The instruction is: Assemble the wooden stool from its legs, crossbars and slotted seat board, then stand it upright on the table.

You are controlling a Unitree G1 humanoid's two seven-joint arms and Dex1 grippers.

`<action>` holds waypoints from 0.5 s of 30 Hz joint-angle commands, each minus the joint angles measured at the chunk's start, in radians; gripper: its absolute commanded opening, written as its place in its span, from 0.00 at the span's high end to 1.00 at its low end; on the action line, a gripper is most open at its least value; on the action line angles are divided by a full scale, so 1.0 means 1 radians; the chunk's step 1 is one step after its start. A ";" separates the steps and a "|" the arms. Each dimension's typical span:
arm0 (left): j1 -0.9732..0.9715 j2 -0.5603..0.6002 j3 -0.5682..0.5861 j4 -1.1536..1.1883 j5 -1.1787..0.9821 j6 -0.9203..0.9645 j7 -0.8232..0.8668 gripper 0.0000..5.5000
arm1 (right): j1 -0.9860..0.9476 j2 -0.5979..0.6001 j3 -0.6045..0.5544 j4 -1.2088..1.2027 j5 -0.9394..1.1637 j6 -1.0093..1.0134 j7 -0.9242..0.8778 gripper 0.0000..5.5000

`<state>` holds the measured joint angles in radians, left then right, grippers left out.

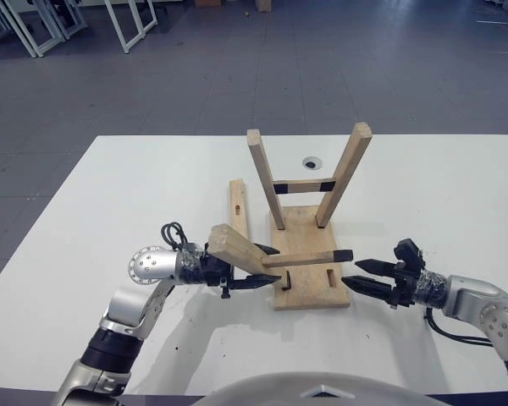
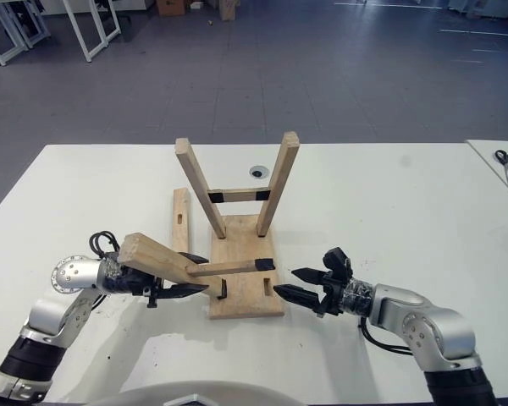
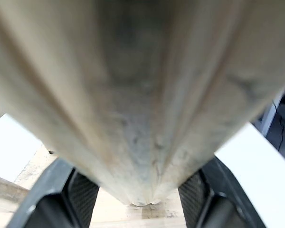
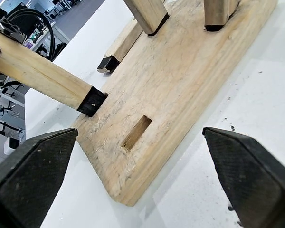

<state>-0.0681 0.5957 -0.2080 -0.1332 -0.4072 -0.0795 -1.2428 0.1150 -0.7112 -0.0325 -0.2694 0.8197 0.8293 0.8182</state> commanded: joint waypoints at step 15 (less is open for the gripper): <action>-0.067 0.123 -0.191 0.164 0.211 0.104 0.073 0.56 | -0.001 0.116 0.247 -0.069 -0.461 -0.276 -0.179 0.11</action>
<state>-0.1810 0.6844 -0.3490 -0.0706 -0.2990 -0.0356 -1.1805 0.1169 -0.6119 0.2059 -0.3374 0.4078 0.5541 0.6860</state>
